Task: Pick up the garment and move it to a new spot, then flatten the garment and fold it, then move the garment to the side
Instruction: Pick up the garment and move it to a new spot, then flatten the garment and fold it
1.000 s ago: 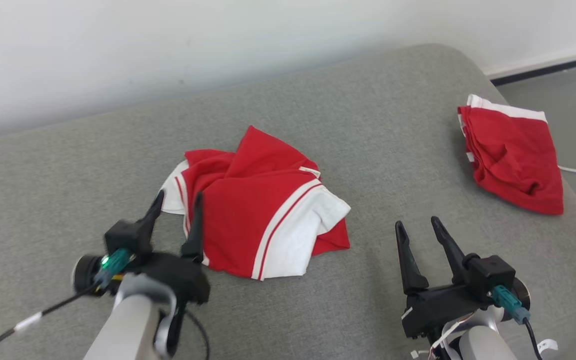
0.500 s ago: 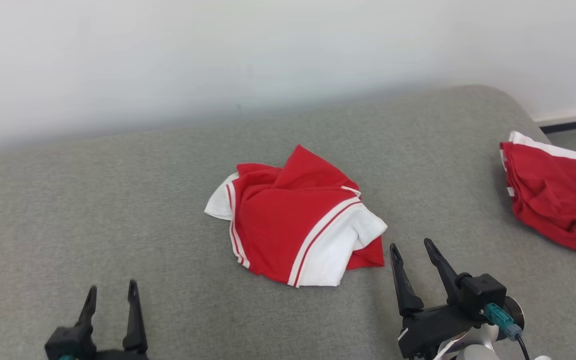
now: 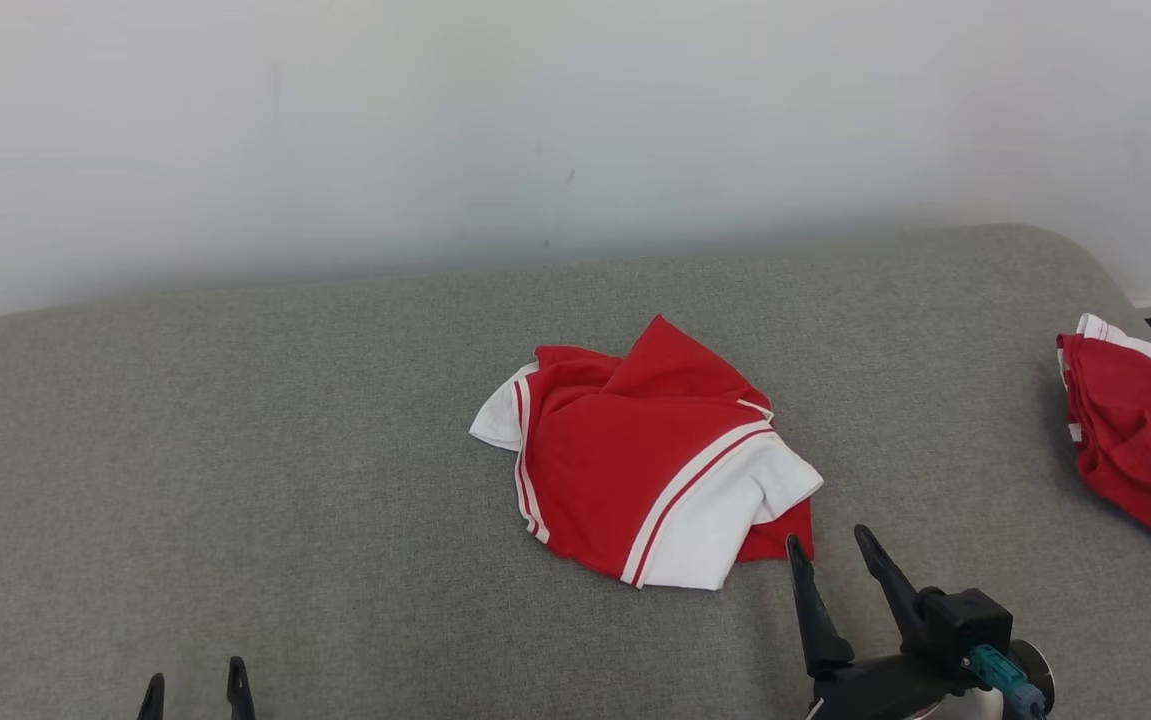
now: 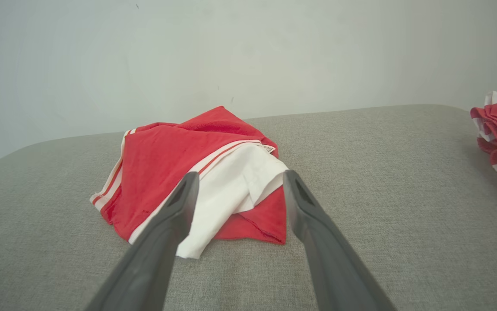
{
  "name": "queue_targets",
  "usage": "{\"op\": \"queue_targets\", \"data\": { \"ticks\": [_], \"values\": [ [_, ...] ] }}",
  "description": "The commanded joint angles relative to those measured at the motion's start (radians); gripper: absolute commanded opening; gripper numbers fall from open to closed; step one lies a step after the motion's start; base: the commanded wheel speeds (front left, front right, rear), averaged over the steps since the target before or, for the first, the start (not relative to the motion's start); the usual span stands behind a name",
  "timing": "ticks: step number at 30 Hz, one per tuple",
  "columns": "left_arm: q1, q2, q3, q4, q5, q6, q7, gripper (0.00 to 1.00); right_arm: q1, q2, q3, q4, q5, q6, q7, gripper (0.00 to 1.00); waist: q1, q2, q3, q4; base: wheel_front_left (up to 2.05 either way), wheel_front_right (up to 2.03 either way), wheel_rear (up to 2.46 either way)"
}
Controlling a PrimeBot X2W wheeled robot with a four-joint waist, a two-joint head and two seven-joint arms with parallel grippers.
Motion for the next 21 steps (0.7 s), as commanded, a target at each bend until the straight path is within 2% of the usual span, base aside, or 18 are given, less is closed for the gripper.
{"op": "queue_targets", "data": {
  "ticks": [1,10,21],
  "values": [
    [0.013,-0.004,0.007,-0.005,0.008,-0.005,-0.003,1.0,0.011,0.001,-0.001,0.003,-0.002,-0.003,0.0,1.0,0.0001,0.0001,-0.003,0.005,0.0,0.0,0.0],
    [0.024,-0.011,0.013,-0.009,0.009,-0.014,-0.003,1.0,0.024,0.001,0.002,0.004,0.002,-0.003,0.0,1.0,0.0001,0.0001,-0.003,0.014,0.0,0.0,0.0],
    [-0.005,-0.01,-0.048,-0.021,-0.022,-0.003,-0.003,1.0,-0.009,0.001,-0.013,0.006,-0.007,-0.003,0.0,1.0,0.0001,0.0001,0.048,0.033,0.0,0.0,0.0]
  ]
}}
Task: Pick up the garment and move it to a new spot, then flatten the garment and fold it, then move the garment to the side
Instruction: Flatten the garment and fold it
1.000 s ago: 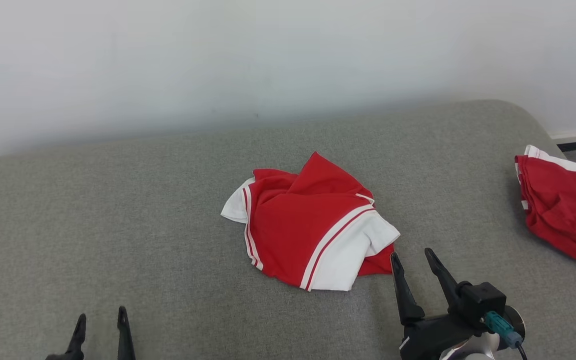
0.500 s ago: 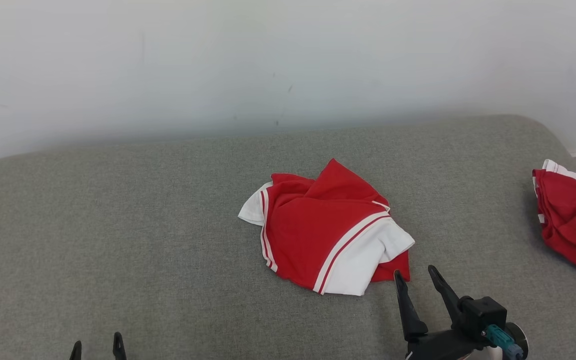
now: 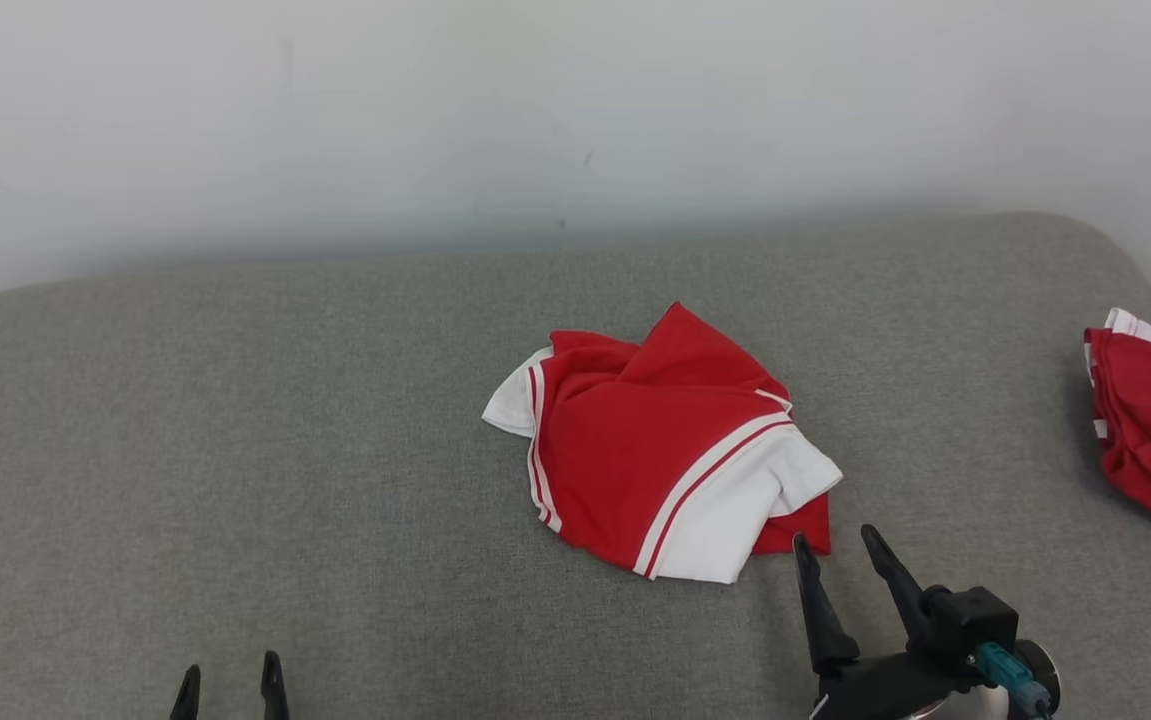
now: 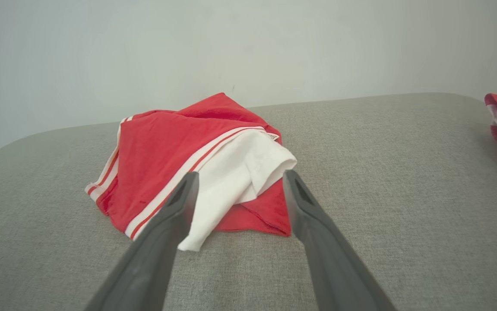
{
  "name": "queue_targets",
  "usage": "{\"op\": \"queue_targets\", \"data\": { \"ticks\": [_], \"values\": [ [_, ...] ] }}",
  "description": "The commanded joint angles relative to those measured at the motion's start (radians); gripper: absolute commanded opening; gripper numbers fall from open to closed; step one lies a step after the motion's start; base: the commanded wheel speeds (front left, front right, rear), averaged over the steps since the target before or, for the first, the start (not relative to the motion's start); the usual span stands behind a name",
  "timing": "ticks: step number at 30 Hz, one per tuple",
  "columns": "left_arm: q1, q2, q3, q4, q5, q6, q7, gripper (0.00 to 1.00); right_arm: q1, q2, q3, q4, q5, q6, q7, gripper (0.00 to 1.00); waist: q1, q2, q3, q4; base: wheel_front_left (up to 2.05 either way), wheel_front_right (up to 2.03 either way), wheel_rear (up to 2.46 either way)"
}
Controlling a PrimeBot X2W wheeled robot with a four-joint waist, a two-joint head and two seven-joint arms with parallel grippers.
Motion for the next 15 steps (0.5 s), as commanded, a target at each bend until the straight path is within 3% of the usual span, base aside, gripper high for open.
{"op": "queue_targets", "data": {
  "ticks": [1,15],
  "values": [
    [-0.027,-0.001,-0.013,-0.009,-0.01,0.006,-0.003,1.0,-0.026,0.001,-0.01,-0.002,-0.015,-0.003,0.0,1.0,0.0,0.0,0.039,0.013,0.0,0.0,0.0],
    [-0.105,-0.001,-0.088,-0.013,-0.037,0.03,-0.003,1.0,-0.144,-0.006,-0.151,0.024,-0.055,-0.003,0.0,1.0,0.0,0.0,0.171,0.06,0.0,0.0,0.0]
  ]
}}
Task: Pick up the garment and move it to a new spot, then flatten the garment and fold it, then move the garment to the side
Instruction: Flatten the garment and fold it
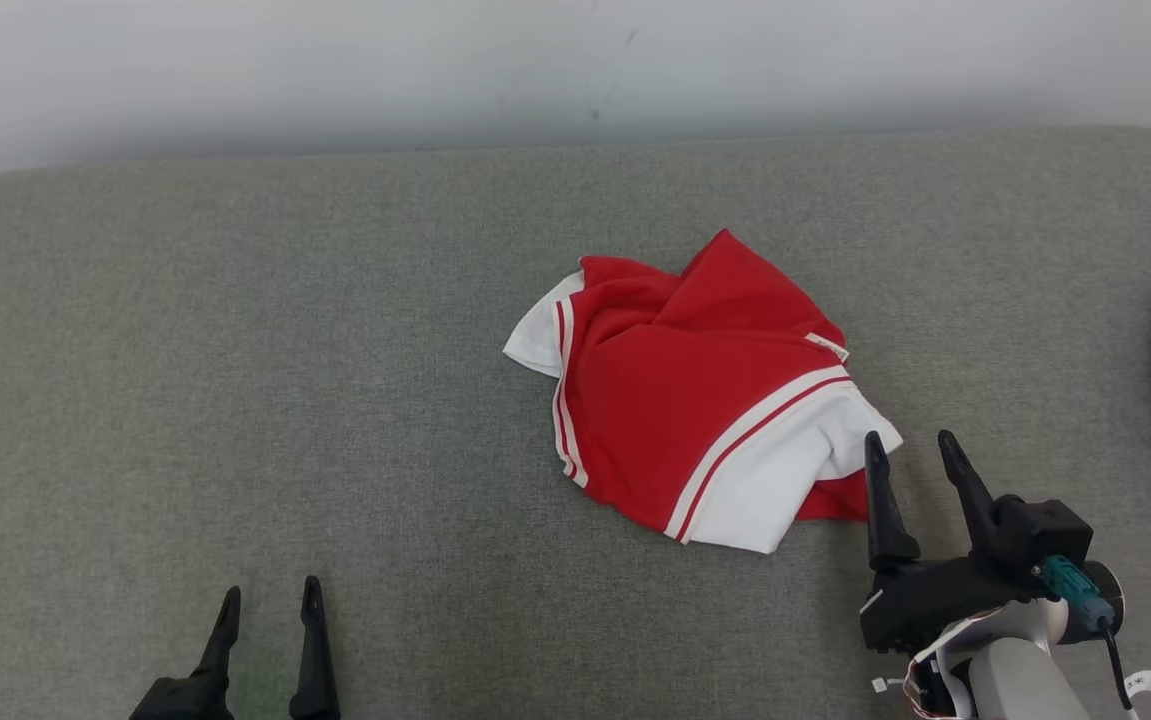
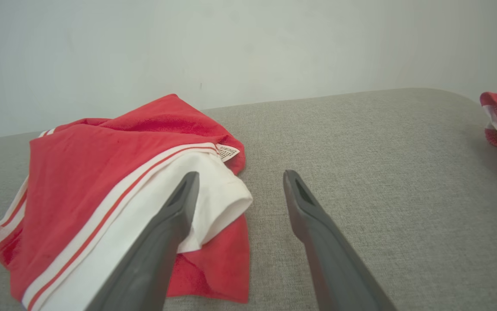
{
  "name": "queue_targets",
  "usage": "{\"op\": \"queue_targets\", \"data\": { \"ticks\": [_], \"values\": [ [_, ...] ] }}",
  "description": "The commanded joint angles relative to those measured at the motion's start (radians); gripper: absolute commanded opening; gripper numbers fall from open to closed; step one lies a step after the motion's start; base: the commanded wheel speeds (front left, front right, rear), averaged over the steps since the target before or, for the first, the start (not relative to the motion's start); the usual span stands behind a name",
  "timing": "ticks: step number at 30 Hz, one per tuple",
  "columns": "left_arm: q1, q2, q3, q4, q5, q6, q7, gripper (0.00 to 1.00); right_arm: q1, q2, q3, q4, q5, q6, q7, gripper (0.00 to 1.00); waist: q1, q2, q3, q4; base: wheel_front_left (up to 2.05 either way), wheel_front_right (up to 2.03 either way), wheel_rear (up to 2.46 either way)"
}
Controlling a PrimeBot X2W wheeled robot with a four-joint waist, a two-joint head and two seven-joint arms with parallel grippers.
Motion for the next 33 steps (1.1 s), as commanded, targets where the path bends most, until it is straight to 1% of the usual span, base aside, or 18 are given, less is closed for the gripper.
{"op": "queue_targets", "data": {
  "ticks": [1,10,11,13,17,24,27,29,33],
  "values": [
    [-0.013,-0.001,-0.003,0.001,0.0,0.005,-0.003,1.0,-0.009,-0.001,-0.005,0.009,-0.013,-0.003,0.0,1.0,-0.0002,-0.0001,0.028,0.021,0.0,0.0,0.0],
    [-0.047,-0.001,-0.018,-0.001,0.002,0.01,-0.003,1.0,-0.051,-0.009,0.007,0.057,0.018,-0.003,0.0,1.0,-0.0002,-0.0001,0.059,0.039,0.0,0.0,0.0],
    [-0.048,-0.001,-0.018,-0.001,0.001,0.011,-0.003,1.0,-0.055,-0.008,0.015,0.058,0.02,-0.003,0.0,0.75,-0.0002,-0.0001,0.059,0.039,0.0,0.0,0.0],
    [-0.046,-0.001,-0.016,0.0,0.001,0.012,-0.003,1.0,-0.057,-0.006,0.034,0.05,0.033,-0.003,0.0,0.0,-0.0002,-0.0001,0.058,0.039,0.0,0.0,0.0],
    [-0.04,-0.001,-0.011,0.009,-0.008,0.012,-0.003,1.0,-0.045,-0.004,0.081,-0.008,0.074,-0.003,0.0,0.0,-0.0002,-0.0001,0.047,0.034,0.0,0.0,0.0],
    [-0.015,-0.001,-0.034,0.032,-0.035,0.006,-0.003,1.0,-0.048,-0.016,0.208,-0.124,0.143,-0.003,0.0,0.0,-0.0002,-0.0001,-0.008,0.025,0.0,0.0,0.0],
    [0.005,-0.001,-0.043,0.04,-0.044,0.006,-0.003,1.0,-0.066,-0.022,0.246,-0.134,0.161,-0.003,0.0,0.0,-0.0002,-0.0001,-0.052,0.026,0.0,0.0,0.0],
    [0.018,-0.001,-0.045,0.046,-0.048,0.004,-0.003,1.0,-0.071,-0.032,0.264,-0.129,0.151,-0.003,0.0,0.0,-0.0002,-0.0001,-0.081,0.031,0.0,0.0,0.0],
    [0.049,-0.001,-0.036,0.05,-0.044,0.0,-0.003,1.0,-0.064,-0.024,0.284,-0.146,0.176,-0.003,-0.001,0.0,-0.0002,-0.0001,-0.127,0.041,0.0,0.0,0.0]
  ]
}}
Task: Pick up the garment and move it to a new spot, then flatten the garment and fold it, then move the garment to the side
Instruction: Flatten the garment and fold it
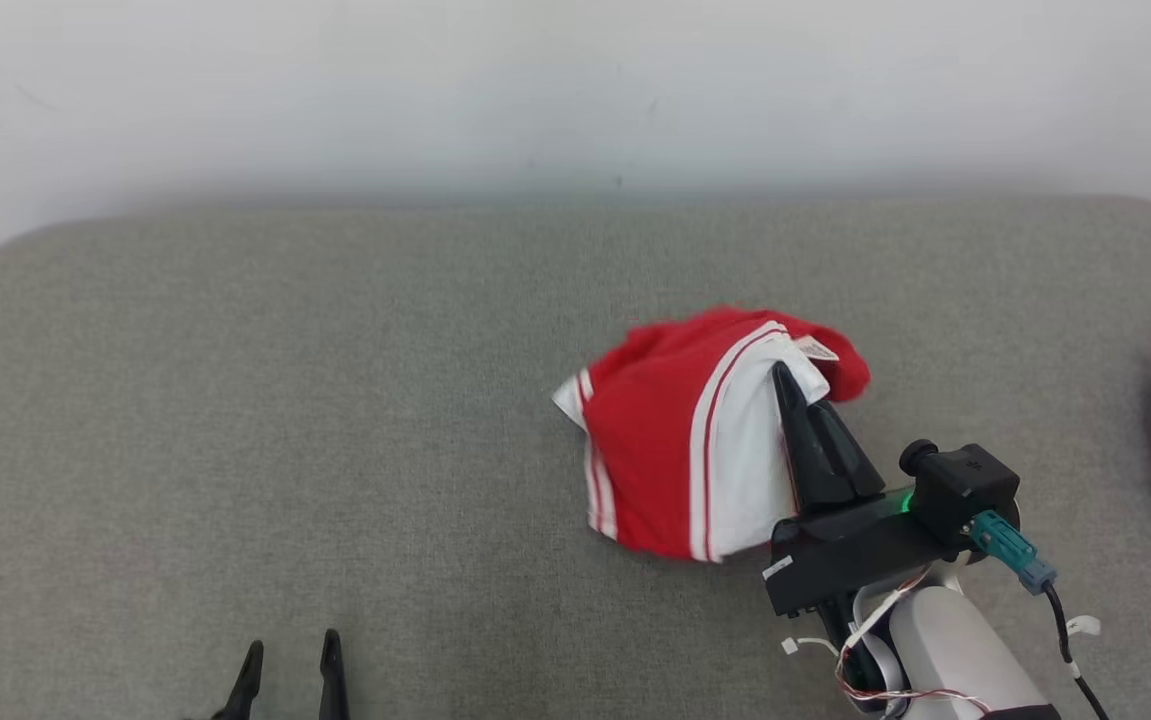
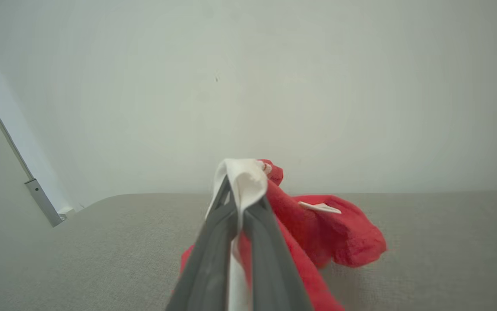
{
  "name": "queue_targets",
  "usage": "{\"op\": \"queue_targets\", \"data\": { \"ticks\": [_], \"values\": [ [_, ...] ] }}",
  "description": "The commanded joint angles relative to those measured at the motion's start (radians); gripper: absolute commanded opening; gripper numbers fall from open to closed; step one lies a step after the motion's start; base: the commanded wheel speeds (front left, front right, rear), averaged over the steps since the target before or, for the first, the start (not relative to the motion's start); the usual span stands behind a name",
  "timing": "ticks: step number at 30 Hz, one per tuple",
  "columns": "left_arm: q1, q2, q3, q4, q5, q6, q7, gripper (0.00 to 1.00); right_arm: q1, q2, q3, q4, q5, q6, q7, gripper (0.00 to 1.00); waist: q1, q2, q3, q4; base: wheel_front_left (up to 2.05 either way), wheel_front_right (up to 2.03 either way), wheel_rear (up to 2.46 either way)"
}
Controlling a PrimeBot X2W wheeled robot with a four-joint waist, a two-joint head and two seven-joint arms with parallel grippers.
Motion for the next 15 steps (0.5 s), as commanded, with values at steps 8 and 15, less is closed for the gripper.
{"op": "queue_targets", "data": {
  "ticks": [8,15],
  "values": [
    [0.07,-0.001,0.03,0.007,0.011,-0.015,-0.003,1.0,0.005,0.019,0.065,-0.101,0.07,-0.003,0.0,0.0,0.0001,-0.0001,-0.083,0.023,0.0,0.0,0.0],
    [0.071,-0.001,-0.01,0.022,0.007,-0.024,-0.003,1.0,-0.088,0.024,0.15,0.069,0.003,-0.003,0.002,1.0,0.0001,-0.0001,-0.075,0.073,0.0,0.0,0.0]
  ]
}}
